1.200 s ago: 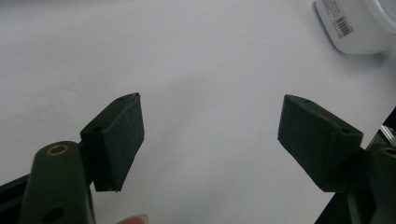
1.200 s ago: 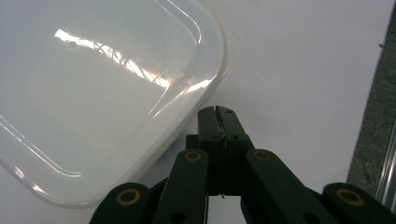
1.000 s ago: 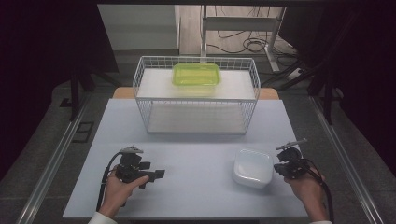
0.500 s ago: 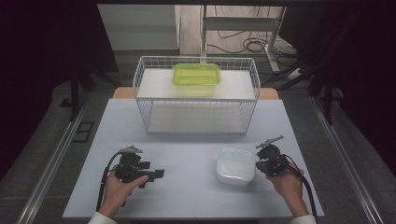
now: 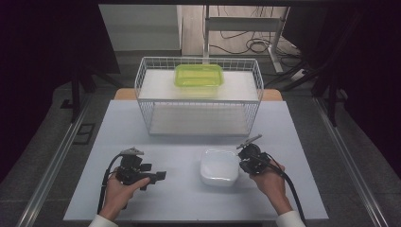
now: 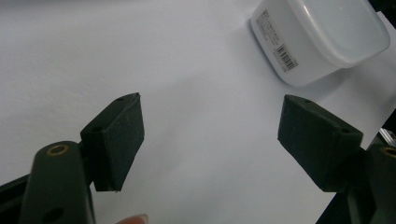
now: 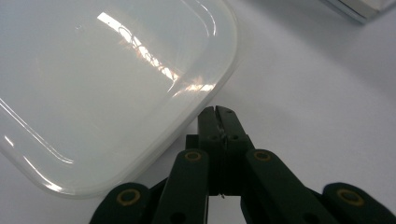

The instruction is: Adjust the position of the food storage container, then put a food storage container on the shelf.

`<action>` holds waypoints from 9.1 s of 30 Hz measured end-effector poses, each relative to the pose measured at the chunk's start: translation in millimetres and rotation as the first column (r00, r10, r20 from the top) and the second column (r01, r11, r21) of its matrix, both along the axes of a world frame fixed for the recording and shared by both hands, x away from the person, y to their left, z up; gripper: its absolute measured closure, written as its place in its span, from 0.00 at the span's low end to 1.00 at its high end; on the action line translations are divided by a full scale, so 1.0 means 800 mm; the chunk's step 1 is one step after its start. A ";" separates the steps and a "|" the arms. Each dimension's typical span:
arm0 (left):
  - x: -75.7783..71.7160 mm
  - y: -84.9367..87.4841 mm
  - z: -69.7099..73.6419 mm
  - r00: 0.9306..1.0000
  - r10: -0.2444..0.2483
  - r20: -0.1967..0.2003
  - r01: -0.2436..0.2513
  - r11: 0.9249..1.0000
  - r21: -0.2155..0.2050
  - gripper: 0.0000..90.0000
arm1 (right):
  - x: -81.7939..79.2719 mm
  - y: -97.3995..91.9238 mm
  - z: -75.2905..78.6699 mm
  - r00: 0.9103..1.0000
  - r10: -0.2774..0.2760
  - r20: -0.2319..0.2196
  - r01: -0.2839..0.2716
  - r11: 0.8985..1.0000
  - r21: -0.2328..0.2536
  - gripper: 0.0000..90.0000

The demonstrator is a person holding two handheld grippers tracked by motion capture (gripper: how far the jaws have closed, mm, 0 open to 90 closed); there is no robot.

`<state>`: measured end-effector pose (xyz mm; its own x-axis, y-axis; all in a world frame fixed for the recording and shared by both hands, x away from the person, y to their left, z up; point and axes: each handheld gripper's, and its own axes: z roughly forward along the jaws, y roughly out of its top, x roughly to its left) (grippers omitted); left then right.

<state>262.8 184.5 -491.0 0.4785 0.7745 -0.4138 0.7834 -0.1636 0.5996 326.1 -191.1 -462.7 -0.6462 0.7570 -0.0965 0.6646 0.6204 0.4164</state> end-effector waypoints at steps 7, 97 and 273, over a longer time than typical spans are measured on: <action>0.000 0.000 0.000 1.000 0.002 0.003 -0.002 1.000 0.001 0.24 | 0.005 0.020 -0.003 0.999 0.038 -0.004 -0.038 0.999 0.004 0.99; 0.046 -0.044 0.006 0.995 0.039 -0.089 -0.060 0.969 -0.239 0.36 | 0.006 0.000 -0.002 0.990 -0.064 -0.127 0.129 0.776 0.617 0.44; 0.059 -0.038 0.147 0.996 0.020 0.084 0.012 0.931 -0.366 0.87 | 0.004 0.007 0.138 0.999 -0.010 0.052 -0.031 0.683 0.729 0.86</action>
